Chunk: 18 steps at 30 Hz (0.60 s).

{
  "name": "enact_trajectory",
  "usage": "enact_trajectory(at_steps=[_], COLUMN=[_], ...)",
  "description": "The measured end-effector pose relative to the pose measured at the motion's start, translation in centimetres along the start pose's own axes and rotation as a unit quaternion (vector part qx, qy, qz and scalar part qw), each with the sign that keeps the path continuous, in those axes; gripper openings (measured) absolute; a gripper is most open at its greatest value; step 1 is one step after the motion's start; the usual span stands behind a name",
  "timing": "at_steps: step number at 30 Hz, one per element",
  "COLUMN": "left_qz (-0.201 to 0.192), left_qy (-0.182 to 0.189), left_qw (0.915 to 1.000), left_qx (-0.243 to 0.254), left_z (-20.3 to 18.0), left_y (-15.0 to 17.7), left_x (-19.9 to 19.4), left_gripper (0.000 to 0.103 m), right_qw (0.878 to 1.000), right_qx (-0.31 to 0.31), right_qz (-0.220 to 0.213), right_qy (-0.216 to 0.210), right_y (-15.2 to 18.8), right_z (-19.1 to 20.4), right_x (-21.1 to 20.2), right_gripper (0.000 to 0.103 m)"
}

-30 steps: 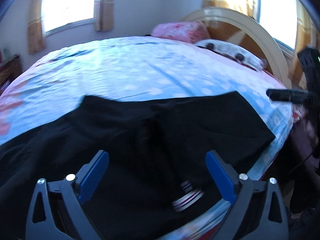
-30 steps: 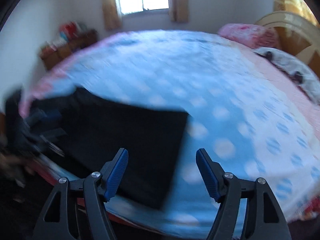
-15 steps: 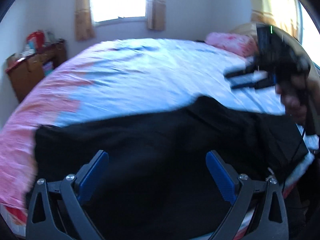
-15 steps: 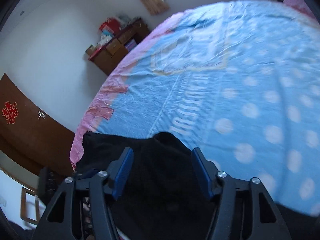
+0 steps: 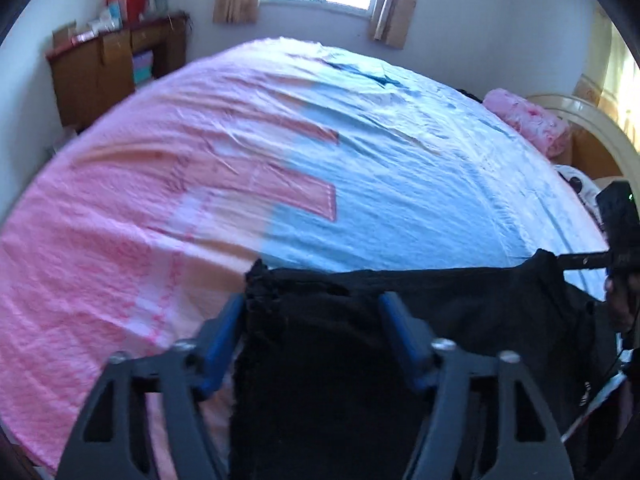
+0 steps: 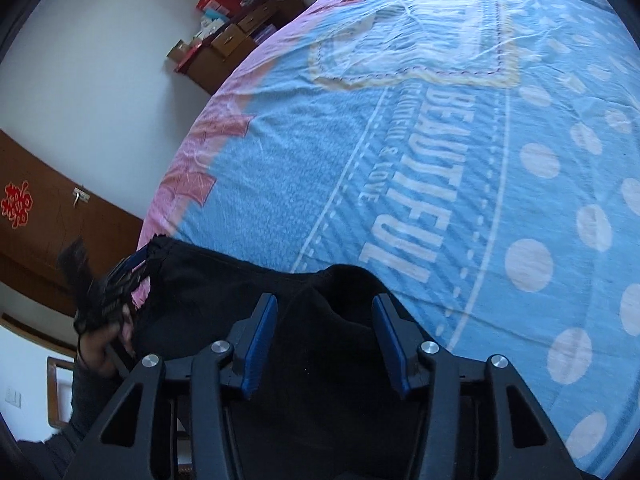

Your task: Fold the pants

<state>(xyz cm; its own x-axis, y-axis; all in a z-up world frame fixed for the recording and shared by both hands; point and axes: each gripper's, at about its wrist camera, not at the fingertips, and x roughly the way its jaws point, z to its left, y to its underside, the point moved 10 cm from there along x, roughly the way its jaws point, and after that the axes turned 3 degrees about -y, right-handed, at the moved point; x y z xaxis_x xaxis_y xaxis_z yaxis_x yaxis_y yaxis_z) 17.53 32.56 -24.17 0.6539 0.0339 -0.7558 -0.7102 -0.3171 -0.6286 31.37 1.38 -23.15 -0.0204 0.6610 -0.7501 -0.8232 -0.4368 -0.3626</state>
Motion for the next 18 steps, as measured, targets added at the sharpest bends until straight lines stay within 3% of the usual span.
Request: enact_trajectory(at_steps=[2, 4, 5, 6, 10, 13, 18], left_qz=[0.000, -0.004, -0.007, -0.010, -0.008, -0.021, -0.025], left_qy=[0.016, 0.005, 0.002, 0.000, -0.012, -0.002, -0.004], left_qw=[0.9999, 0.9995, 0.9991, 0.9988, 0.9969, 0.9981, 0.9972], left_qx=[0.003, 0.032, 0.042, 0.049, 0.077, 0.058, 0.071], left_z=[-0.8, -1.7, -2.1, -2.0, -1.8, -1.1, -1.4], left_y=[-0.3, -0.7, -1.0, -1.4, -2.0, -1.8, -1.4], left_x=[0.4, 0.2, 0.0, -0.2, 1.1, 1.6, 0.2], left_gripper=[0.037, 0.026, 0.024, 0.024, 0.024, 0.026, 0.032], right_qw=[1.000, 1.000, 1.000, 1.000, 1.000, 0.998, 0.998], right_qx=[-0.003, -0.005, -0.010, -0.015, -0.020, -0.016, -0.018], right_qz=[0.006, 0.013, 0.014, 0.014, -0.014, -0.010, -0.012], right_qy=[0.000, -0.001, 0.001, 0.001, 0.017, 0.059, 0.059], right_y=[0.2, 0.2, 0.3, 0.4, -0.4, -0.5, -0.4], right_z=[-0.1, -0.2, -0.2, -0.1, -0.4, -2.0, -2.1], right_x=[0.3, 0.8, 1.0, 1.0, 0.5, 1.2, 0.5], right_gripper=[0.046, 0.034, 0.016, 0.009, 0.006, 0.006, 0.007])
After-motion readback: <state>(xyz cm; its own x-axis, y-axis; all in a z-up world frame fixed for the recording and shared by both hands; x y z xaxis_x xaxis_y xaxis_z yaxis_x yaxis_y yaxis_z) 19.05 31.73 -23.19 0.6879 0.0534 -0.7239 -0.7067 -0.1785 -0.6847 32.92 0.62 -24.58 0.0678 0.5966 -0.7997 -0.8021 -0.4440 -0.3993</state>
